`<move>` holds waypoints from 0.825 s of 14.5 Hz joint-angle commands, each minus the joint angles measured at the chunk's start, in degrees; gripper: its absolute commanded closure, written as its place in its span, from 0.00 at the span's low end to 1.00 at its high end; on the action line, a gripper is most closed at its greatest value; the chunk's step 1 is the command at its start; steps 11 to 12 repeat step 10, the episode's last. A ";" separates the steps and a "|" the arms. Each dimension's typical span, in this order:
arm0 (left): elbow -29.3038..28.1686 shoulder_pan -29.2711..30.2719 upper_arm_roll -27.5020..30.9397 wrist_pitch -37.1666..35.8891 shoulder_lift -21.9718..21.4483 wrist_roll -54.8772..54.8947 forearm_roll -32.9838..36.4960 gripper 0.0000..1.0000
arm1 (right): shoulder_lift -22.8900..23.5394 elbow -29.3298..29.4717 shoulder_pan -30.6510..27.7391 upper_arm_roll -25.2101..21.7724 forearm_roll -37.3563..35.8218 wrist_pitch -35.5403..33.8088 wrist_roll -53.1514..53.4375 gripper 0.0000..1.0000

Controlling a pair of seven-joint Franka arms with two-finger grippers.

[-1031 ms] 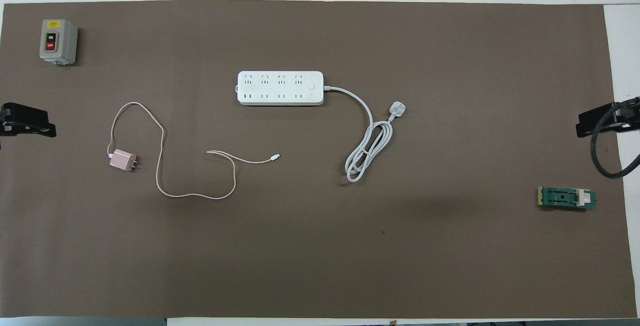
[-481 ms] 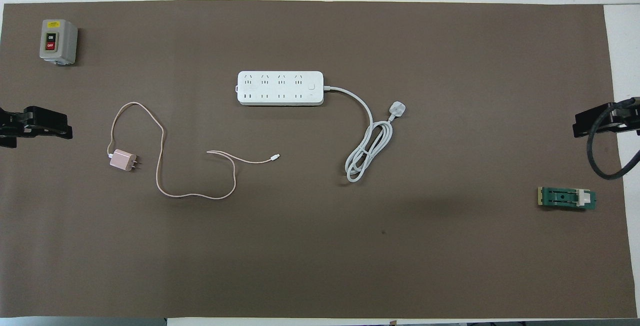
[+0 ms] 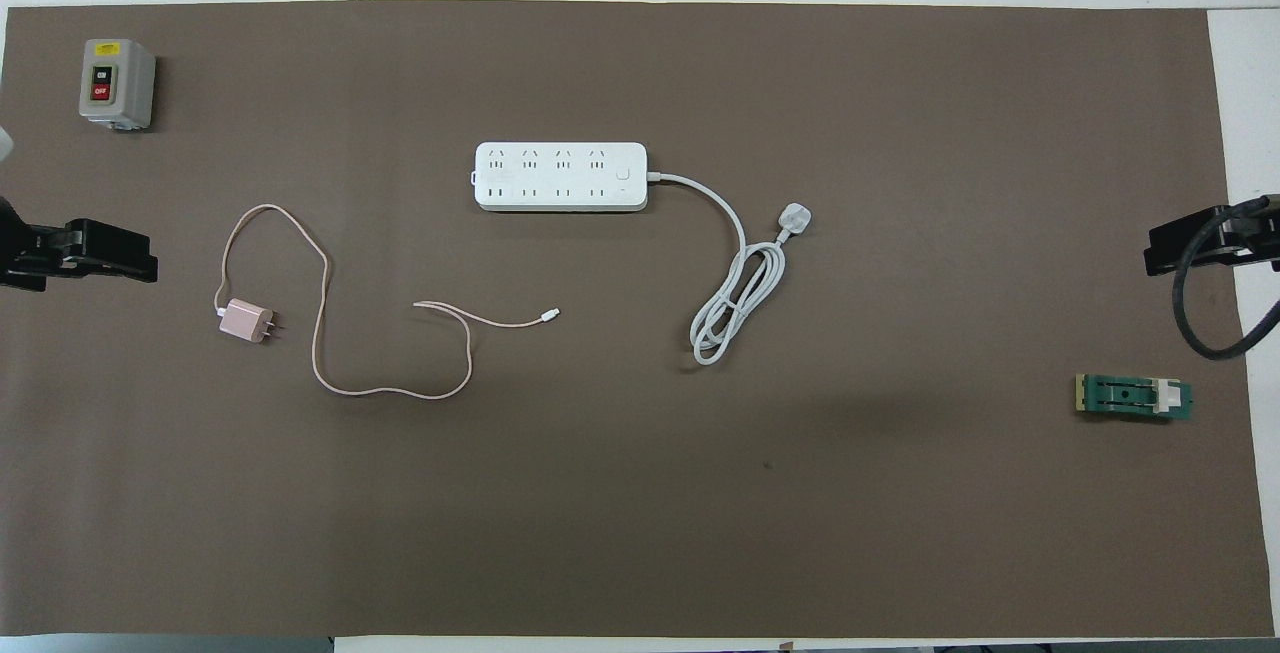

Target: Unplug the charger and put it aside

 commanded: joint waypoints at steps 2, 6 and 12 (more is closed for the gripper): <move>1.20 -0.85 0.46 -1.56 0.49 4.43 0.42 0.00 | -1.42 -1.62 -0.90 0.85 1.11 0.52 0.97 0.00; 1.11 -0.93 0.46 -1.73 0.40 4.61 0.42 0.00 | -1.42 -1.62 -0.81 0.85 1.81 0.52 0.97 0.00; 1.11 -0.84 0.46 -2.00 0.40 4.61 0.24 0.00 | -1.42 -1.62 -0.99 0.76 4.01 0.43 0.88 0.00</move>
